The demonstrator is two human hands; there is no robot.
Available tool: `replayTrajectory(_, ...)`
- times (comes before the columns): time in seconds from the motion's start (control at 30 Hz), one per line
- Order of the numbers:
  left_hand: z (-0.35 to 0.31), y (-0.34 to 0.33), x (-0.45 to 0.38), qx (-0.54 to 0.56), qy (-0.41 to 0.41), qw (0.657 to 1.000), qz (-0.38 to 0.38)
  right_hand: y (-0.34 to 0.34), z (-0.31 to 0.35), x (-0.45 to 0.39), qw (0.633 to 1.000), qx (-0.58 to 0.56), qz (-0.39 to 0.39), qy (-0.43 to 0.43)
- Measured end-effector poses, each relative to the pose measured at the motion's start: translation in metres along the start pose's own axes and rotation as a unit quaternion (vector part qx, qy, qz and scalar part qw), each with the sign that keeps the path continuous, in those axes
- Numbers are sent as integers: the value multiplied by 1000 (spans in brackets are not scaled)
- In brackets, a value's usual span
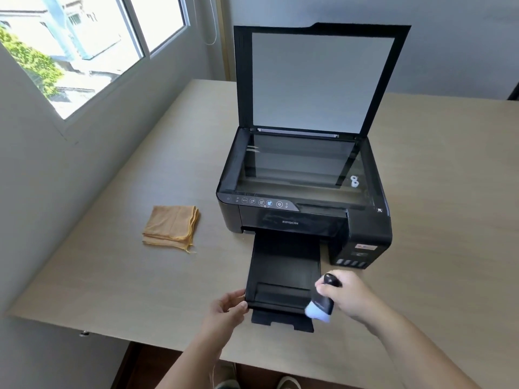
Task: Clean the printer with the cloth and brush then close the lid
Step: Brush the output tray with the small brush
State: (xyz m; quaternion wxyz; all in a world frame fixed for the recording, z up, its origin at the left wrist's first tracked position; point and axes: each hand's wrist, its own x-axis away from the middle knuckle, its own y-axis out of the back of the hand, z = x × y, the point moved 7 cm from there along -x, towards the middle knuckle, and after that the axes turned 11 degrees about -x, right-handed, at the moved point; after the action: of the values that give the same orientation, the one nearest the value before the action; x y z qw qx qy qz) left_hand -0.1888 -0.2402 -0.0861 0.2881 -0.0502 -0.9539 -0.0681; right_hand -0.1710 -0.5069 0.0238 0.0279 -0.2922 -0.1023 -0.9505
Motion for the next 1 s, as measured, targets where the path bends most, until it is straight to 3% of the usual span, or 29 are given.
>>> replayTrajectory(0.07,-1,8,0,-22,7,1000,-11,16,17,0,997,42,-45,53)
replayTrajectory(0.17,-3,25,-5,-33,12,999,-34,5,46,-2,992,63,-44,96)
replayTrajectory(0.27,-12,43,-12,-20,12,998,-58,-33,68,-17,988,96,-18,122)
replayTrajectory(0.37,-27,65,-19,-7,1,997,-80,-89,84,-42,991,46,32,122)
replayTrajectory(0.5,-50,107,-32,-144,-42,981,-119,-169,109,-83,977,122,85,155)
replayTrajectory(0.63,-71,152,-53,-295,-95,939,-147,-230,113,-130,964,208,128,104)
replayTrajectory(0.8,-93,194,-95,-474,-145,848,-189,-258,115,-181,958,264,87,63)
replayTrajectory(0.93,-90,202,-127,-587,-154,787,-113,-264,115,-209,964,257,43,57)
replayTrajectory(1.0,-78,198,-135,-612,-154,773,-59,-264,110,-217,967,250,30,45)
